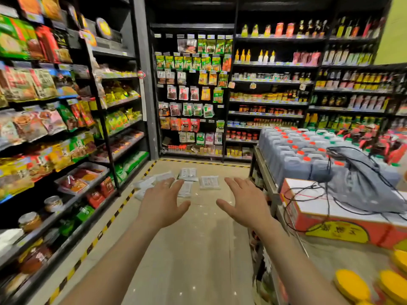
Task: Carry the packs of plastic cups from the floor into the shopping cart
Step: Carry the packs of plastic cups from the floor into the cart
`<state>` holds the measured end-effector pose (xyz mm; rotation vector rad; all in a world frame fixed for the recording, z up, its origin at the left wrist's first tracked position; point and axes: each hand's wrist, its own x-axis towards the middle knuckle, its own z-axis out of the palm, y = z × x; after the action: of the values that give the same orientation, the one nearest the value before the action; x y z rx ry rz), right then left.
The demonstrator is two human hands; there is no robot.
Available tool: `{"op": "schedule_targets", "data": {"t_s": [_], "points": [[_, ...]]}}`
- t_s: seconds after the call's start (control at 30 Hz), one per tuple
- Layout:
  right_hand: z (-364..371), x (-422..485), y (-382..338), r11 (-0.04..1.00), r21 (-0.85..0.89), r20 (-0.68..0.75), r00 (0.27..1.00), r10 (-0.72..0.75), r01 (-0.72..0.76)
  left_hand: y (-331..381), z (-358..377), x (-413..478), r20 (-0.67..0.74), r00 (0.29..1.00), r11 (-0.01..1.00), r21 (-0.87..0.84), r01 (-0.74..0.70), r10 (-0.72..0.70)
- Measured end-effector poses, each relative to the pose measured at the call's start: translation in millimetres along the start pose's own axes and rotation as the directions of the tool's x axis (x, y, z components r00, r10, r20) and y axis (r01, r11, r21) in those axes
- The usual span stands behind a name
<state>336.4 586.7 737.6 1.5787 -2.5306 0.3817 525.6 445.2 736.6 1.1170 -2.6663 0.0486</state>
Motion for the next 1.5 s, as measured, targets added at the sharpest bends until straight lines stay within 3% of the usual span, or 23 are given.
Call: {"op": "schedule_targets", "data": {"t_s": [0.53,0.93,1.2,1.5], "points": [[151,406,55,0.998,0.070,0.087,0.996,0.005,-0.011,-111,138,389,0.043,0.999,1.000,0.016,-0.016,0.015],[232,718,101,0.997,0.049,0.159,0.985,-0.058,0.051,-176,217,681,0.111,0.991,0.997,-0.013,0.074,-0.072],[322,885,97,0.999,0.040,0.186,0.982,-0.027,0.020,-259,299,843,0.142,0.988,0.997,-0.042,0.064,-0.057],[405,1066,86,0.991,0.094,0.209,0.975,0.070,-0.092,-348,378,1026,0.300,0.954,0.993,-0.114,0.027,0.009]]}}
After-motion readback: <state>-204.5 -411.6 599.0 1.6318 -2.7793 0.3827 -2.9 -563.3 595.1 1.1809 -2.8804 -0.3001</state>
